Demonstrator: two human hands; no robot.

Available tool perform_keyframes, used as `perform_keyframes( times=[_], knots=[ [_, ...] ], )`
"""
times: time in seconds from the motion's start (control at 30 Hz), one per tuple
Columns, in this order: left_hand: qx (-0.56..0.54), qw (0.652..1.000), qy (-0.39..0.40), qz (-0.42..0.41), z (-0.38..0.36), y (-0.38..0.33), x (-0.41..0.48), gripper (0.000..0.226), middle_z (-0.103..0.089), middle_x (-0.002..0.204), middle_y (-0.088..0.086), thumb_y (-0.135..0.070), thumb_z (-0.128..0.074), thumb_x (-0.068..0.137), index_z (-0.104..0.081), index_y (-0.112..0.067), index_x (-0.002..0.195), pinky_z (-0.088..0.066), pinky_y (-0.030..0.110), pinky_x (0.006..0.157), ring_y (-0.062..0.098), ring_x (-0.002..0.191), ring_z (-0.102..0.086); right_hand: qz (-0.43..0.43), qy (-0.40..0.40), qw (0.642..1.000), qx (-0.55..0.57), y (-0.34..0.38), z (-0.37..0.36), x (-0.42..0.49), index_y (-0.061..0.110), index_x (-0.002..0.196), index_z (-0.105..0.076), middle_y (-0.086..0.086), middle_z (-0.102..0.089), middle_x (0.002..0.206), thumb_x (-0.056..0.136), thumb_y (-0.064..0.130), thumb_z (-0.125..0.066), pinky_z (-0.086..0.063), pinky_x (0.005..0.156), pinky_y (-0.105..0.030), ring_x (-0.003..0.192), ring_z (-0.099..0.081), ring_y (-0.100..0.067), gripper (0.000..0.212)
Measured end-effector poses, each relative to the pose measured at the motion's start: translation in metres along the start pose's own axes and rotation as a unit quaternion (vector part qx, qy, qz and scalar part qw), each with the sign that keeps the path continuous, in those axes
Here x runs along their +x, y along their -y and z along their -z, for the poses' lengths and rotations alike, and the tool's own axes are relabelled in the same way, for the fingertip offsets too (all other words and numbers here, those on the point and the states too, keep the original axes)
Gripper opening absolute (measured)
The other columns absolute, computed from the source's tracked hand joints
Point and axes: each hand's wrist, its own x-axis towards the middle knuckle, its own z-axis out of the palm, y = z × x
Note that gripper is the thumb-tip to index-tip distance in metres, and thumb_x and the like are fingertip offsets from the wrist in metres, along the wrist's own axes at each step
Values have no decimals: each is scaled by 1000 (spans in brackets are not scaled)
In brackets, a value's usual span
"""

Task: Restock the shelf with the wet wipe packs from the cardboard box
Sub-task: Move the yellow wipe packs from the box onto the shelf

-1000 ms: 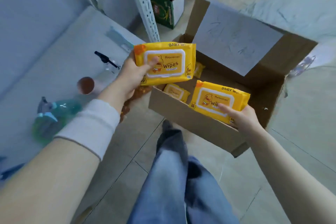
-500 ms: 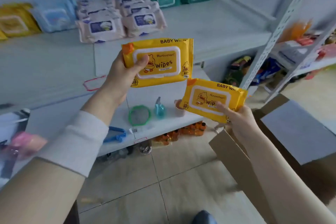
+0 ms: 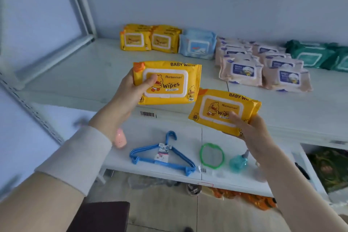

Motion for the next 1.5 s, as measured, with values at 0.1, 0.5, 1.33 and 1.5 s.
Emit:
perform_keyframes(
  times=[0.1, 0.5, 1.33, 1.5],
  knots=[
    [2, 1000, -27, 4, 30, 15, 46, 27, -67, 115, -1, -27, -57, 89, -56, -23, 116, -47, 35, 96, 16, 106, -63, 23, 10, 1000, -18, 6, -30, 58, 27, 94, -64, 9, -75, 87, 18, 73, -78, -59, 62, -29, 82, -72, -10, 90],
    [15, 993, -94, 72, 117, 96, 205, 23, -66, 109, -3, -22, -56, 90, -54, -23, 113, -48, 33, 92, 14, 100, -64, 21, 22, 997, -71, -5, -150, 276, 19, 116, -57, -9, -66, 116, 87, 19, -64, -48, 93, -55, 107, -62, -29, 30],
    [433, 881, -168, -89, 143, 138, 389, 92, -25, 149, 17, -33, -73, 76, -20, -6, 146, -17, 42, 115, 32, 139, -24, 80, -260, 882, -386, -8, -240, 394, 11, 138, -24, -14, -28, 137, 79, 36, -69, -22, 109, -33, 130, -27, -30, 78],
    [656, 724, 43, -208, 67, 99, 371, 72, -17, 155, 15, -34, -58, 88, -22, -8, 146, -10, 46, 117, 32, 144, -11, 150, -172, 750, -621, 16, -189, 362, 13, 142, -26, -16, -16, 151, 87, 26, -58, -18, 113, -40, 140, -15, -34, 66]
  ],
)
